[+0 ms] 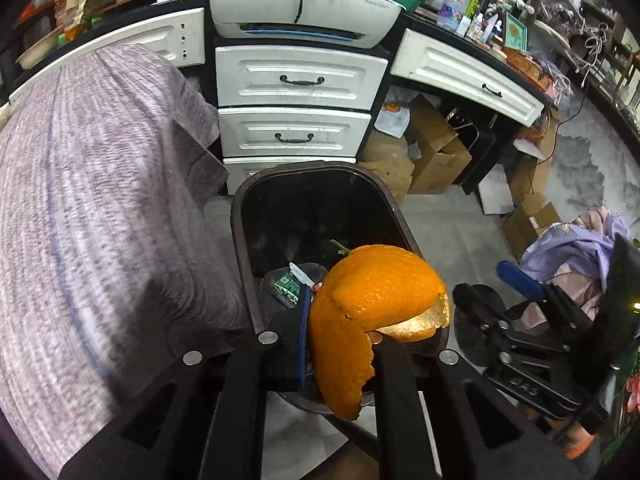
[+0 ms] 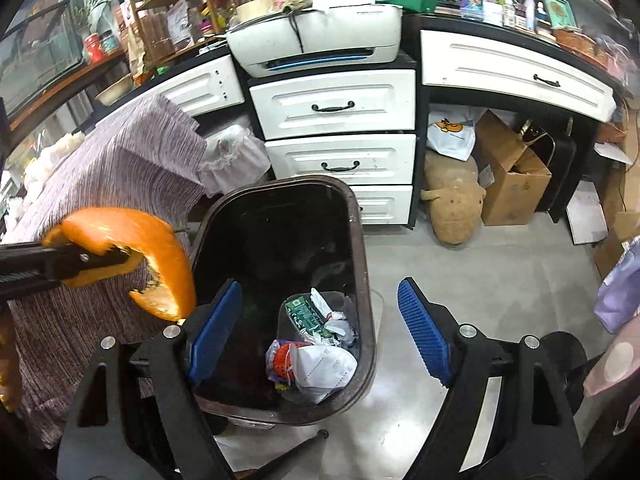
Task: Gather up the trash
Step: 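Carry the peel and mask over the bin and open both grippers to drop them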
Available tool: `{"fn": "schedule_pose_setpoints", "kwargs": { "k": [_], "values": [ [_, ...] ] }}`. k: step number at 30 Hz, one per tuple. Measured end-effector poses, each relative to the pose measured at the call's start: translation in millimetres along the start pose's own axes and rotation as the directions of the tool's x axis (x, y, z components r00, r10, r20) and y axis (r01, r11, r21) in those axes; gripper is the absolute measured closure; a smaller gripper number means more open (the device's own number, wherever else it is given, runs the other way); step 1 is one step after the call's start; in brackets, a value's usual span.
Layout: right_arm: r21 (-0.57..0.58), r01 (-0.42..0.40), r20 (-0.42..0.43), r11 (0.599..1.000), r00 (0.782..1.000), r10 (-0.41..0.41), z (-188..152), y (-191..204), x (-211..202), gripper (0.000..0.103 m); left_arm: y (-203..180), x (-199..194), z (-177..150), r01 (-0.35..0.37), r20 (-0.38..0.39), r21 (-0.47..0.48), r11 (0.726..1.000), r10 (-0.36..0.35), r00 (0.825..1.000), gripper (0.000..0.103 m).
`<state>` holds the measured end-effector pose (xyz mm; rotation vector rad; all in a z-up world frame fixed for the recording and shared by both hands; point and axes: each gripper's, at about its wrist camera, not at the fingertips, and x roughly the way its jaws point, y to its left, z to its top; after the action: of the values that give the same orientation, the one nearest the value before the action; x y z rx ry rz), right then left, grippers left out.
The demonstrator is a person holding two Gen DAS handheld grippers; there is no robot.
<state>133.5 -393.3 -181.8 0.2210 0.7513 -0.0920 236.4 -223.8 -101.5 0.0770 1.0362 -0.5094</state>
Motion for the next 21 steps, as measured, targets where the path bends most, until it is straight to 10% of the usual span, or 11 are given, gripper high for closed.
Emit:
{"fn": "schedule_pose_setpoints", "kwargs": {
  "k": [10, 21],
  "values": [
    [0.045, 0.032, 0.012, 0.998, 0.999, -0.033, -2, -16, -6, 0.023, -15, 27, 7, -0.027, -0.07, 0.06, 0.998, 0.032, 0.997, 0.092],
    [0.088, 0.057, 0.018, 0.995, 0.998, -0.058, -2, -31, -11, 0.02, -19, 51, -2, -0.046, -0.165, 0.096, 0.994, 0.062, 0.984, 0.046]
  ]
}}
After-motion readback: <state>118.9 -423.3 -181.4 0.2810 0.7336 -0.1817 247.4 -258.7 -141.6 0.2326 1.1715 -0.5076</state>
